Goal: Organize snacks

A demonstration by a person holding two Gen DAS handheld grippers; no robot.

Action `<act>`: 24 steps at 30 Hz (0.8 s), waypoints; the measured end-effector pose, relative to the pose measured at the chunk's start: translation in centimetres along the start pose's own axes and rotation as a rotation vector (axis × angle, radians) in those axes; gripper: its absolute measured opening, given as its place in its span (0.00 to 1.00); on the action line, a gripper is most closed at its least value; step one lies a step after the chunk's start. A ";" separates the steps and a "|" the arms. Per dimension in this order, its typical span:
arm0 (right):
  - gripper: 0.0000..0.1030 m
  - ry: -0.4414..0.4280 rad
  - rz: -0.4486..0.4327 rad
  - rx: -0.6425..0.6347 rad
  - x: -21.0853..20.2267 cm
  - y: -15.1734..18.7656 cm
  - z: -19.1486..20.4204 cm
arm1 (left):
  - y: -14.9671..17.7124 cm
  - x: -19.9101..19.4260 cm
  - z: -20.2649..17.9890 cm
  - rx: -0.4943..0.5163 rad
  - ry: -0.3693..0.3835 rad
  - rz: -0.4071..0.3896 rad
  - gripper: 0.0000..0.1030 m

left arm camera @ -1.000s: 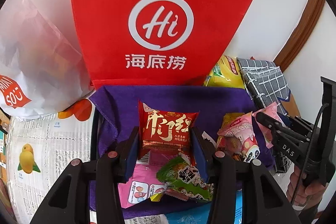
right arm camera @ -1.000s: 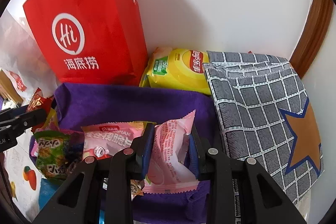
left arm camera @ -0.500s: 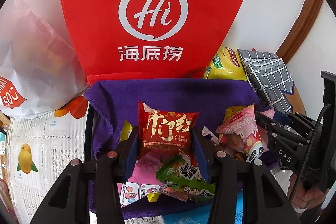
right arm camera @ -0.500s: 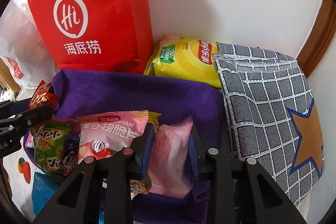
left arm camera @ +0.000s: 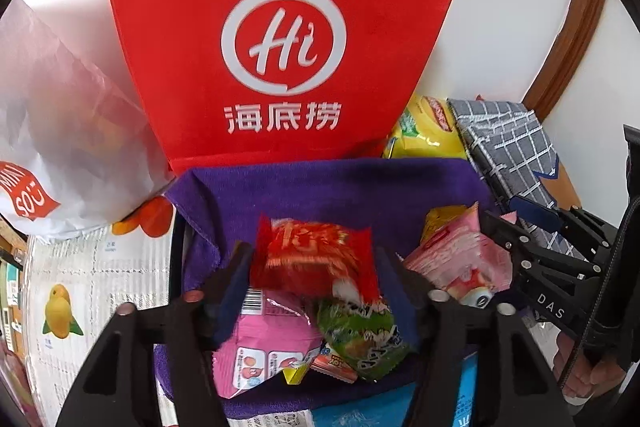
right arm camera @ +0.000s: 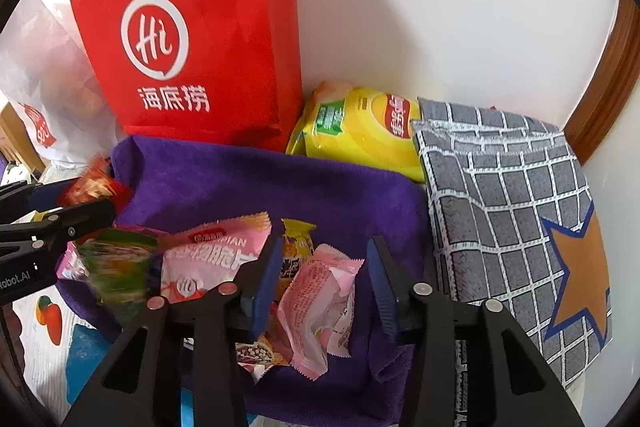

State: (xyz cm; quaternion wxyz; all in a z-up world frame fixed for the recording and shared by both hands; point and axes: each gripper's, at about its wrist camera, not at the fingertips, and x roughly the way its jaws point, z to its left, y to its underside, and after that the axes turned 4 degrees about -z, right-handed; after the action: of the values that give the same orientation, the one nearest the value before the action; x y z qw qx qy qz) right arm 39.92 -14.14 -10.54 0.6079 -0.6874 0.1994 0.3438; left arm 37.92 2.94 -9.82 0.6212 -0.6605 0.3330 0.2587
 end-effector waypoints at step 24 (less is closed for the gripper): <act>0.59 0.044 -0.095 0.120 -15.1 3.8 1.1 | 2.8 -12.6 -3.1 0.062 0.035 -0.133 0.74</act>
State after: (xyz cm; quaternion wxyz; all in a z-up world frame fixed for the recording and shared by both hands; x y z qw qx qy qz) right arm 26.73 -15.95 -2.47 0.6591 -0.6657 0.2001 0.2869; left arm 27.44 1.34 -1.85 0.6512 -0.6660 0.3070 0.1950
